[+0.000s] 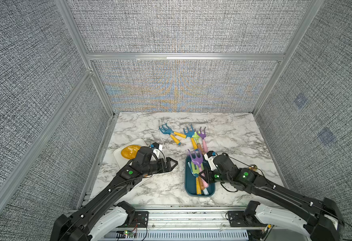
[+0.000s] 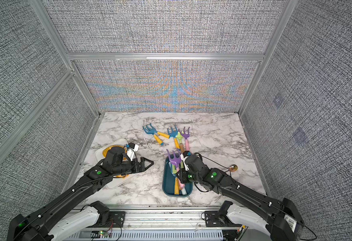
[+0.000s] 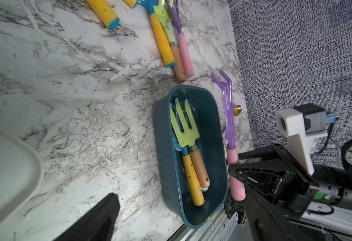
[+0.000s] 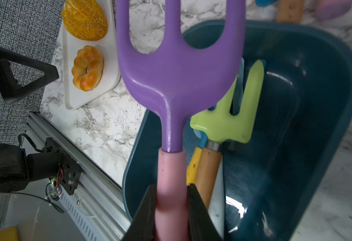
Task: Put the rake into the storage box
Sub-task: Place the rake in the storage box.
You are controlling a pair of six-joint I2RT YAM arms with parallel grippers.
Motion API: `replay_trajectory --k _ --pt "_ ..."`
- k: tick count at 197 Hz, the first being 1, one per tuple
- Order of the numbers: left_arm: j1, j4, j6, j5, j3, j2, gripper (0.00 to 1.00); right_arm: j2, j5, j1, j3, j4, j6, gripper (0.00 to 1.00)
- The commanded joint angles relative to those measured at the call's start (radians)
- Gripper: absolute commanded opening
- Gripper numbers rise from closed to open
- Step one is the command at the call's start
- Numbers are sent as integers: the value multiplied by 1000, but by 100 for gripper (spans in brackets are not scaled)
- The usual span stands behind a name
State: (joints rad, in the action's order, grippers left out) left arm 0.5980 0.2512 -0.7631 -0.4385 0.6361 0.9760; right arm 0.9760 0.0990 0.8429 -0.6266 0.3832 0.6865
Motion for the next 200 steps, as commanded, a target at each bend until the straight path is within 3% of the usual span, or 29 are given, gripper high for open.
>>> replay_trajectory --k 1,77,98,118,145,161,174,200 --pt "25 -84 -8 31 4 38 99 -60 -36 2 55 -1 104 0" --pt "71 -104 -2 46 38 118 99 32 -87 1 86 -27 115 0" --pt "72 -98 1 52 39 118 99 58 -118 1 47 7 103 43" --pt "72 -76 10 66 45 114 99 57 -155 1 6 46 89 72" --pt "72 -26 29 118 55 88 99 46 -216 -23 -52 63 50 82" --pt "71 4 44 152 64 78 99 57 -204 -87 -82 59 5 88" --pt "72 32 57 180 75 77 99 78 -186 -151 -103 42 -39 99" --pt "71 90 67 265 91 88 99 162 -163 -276 -156 -11 -110 99"
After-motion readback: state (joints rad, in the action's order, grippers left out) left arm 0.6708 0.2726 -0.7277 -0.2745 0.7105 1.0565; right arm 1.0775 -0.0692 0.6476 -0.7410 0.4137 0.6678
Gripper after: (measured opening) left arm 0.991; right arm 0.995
